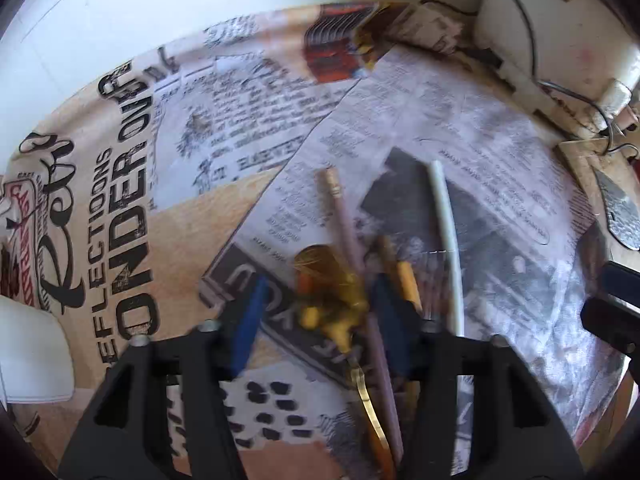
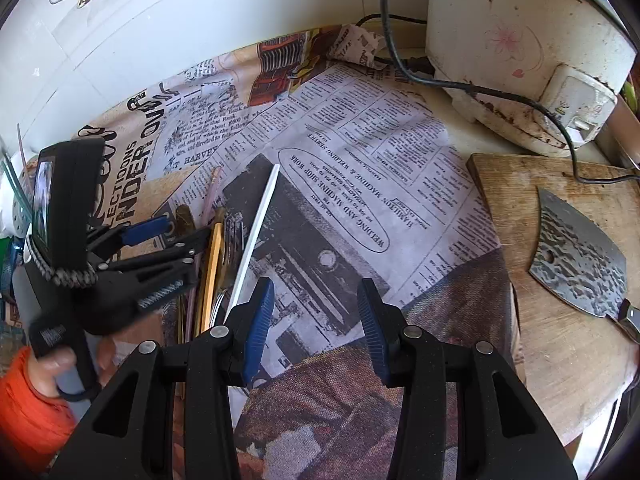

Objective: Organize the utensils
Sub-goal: 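Move both open tools back down to the utensil pile, then close right tool on a white chopstick while left tool grasps a pink chopstick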

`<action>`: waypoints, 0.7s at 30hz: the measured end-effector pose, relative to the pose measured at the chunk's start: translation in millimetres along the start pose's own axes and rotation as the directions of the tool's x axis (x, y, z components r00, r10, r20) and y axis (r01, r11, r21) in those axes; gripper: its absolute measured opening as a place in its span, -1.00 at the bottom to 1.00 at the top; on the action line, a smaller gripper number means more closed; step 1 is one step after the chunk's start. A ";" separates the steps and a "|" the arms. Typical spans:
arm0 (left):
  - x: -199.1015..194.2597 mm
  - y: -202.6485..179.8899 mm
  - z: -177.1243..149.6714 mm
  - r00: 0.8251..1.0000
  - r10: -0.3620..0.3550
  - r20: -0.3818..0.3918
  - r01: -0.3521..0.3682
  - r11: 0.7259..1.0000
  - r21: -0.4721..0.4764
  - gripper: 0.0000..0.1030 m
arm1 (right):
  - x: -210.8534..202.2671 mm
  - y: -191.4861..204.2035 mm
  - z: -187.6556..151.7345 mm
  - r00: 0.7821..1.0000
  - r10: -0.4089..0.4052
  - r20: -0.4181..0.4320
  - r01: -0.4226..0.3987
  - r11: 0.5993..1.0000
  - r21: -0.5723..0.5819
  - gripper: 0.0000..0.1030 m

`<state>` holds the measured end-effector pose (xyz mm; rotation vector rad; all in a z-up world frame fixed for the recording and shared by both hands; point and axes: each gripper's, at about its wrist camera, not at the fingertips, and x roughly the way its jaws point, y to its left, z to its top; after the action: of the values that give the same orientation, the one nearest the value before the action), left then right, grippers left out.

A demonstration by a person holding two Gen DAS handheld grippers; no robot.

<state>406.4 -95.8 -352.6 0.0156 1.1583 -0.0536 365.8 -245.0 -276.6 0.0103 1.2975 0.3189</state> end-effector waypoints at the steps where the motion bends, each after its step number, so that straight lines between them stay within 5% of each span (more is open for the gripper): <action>1: -0.5 -2.0 -0.1 1.000 -0.001 0.002 0.001 1.000 0.007 -0.30 | 0.9 0.6 0.5 1.000 0.003 -0.001 -0.003 1.000 0.000 -0.23; 5: -1.5 -3.4 -0.9 1.000 -0.019 -0.003 0.019 1.000 0.020 -0.35 | 7.7 5.5 1.7 1.000 0.023 -0.013 -0.023 1.000 -0.005 -0.23; 12: -16.5 29.8 -9.9 0.990 -0.139 -0.009 0.137 0.986 -0.098 -0.35 | 33.0 23.8 2.2 0.996 0.067 -0.062 -0.069 0.997 -0.027 -0.23; 21: -50.0 51.5 -25.9 0.985 -0.166 0.051 0.172 0.971 -0.168 -0.36 | 60.2 53.4 -1.8 0.995 0.034 -0.096 -0.044 0.994 -0.103 -0.24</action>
<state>365.3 -41.5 -318.0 -0.2369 1.1223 -0.1040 366.0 -180.0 -324.0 -0.0690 1.3737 0.4252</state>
